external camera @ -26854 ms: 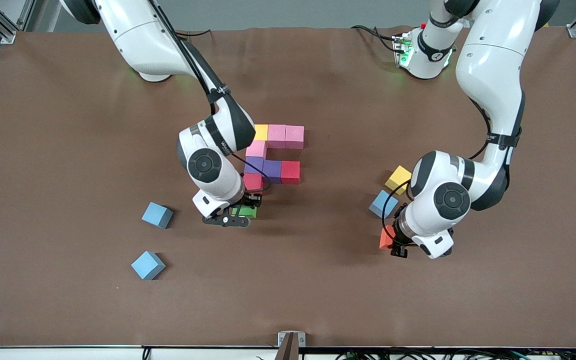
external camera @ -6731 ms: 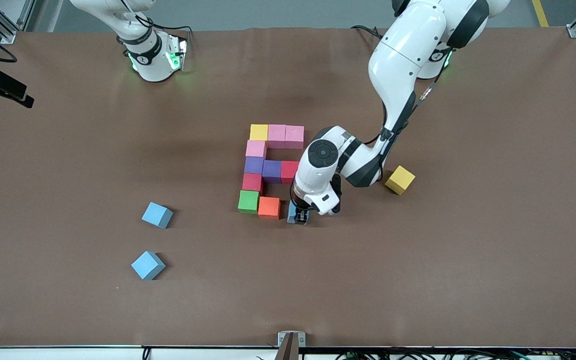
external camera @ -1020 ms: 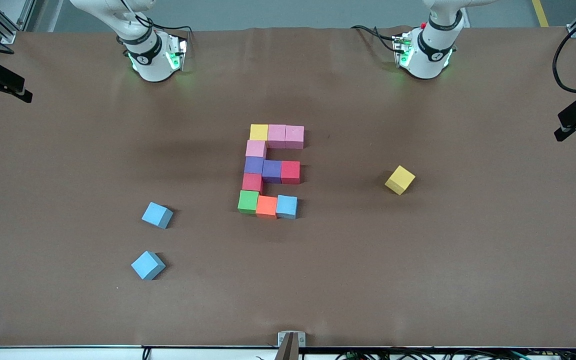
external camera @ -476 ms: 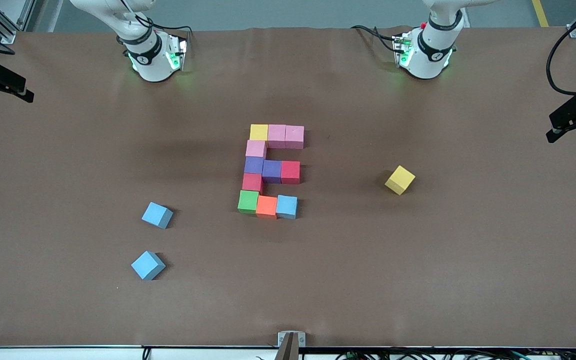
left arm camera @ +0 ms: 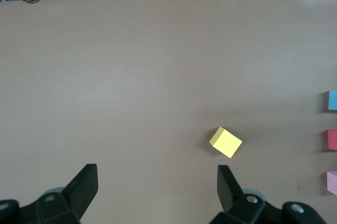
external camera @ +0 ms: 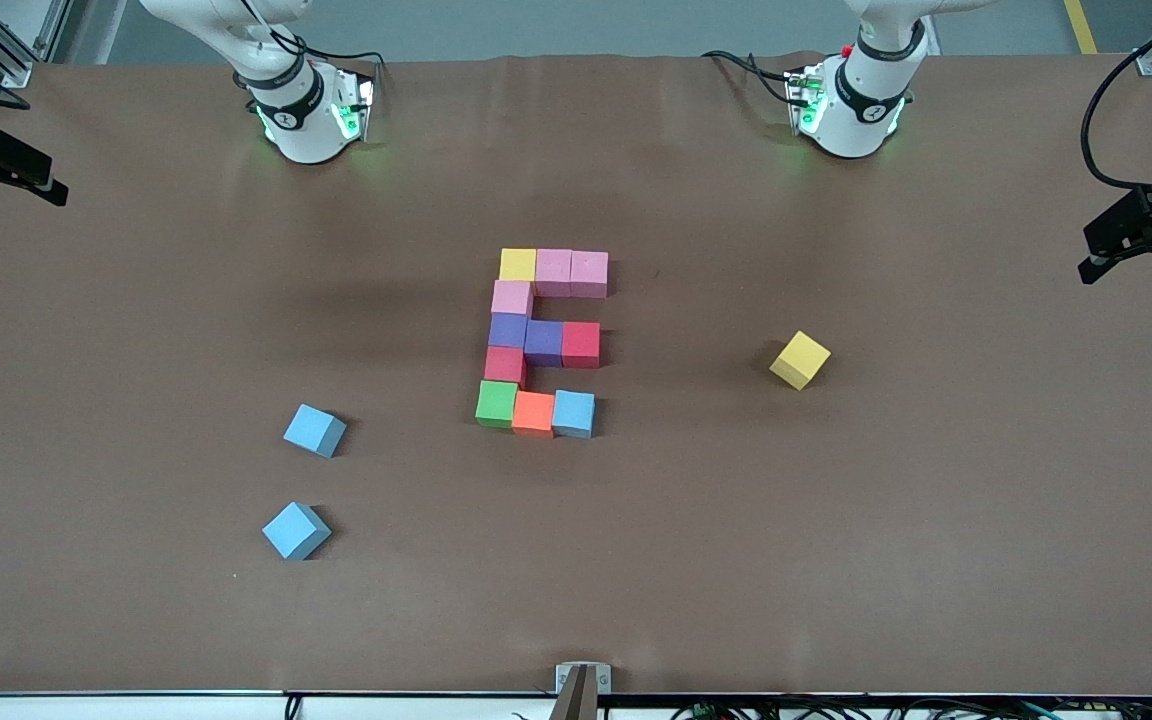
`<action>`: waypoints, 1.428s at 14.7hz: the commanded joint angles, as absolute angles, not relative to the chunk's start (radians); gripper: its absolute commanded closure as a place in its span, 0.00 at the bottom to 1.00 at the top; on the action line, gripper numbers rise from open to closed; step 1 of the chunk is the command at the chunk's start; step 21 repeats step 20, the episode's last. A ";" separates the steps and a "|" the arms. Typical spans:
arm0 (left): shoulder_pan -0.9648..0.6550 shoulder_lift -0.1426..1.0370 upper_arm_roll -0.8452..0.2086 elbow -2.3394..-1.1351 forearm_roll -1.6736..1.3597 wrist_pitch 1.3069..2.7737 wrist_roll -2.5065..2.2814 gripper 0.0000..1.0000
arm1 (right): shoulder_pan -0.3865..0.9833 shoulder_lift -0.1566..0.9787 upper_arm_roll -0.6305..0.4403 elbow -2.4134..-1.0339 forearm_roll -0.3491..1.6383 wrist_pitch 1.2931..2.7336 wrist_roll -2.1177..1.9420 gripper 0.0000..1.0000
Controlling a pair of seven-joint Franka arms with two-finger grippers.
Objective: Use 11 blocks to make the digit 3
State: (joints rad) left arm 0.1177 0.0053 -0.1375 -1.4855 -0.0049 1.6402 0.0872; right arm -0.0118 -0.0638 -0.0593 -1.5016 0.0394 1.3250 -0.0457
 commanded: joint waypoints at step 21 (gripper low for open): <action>0.124 0.015 -0.140 -1.465 -0.023 1.617 0.101 0.00 | -0.003 -0.080 -0.048 -1.512 -0.008 1.330 -0.138 0.00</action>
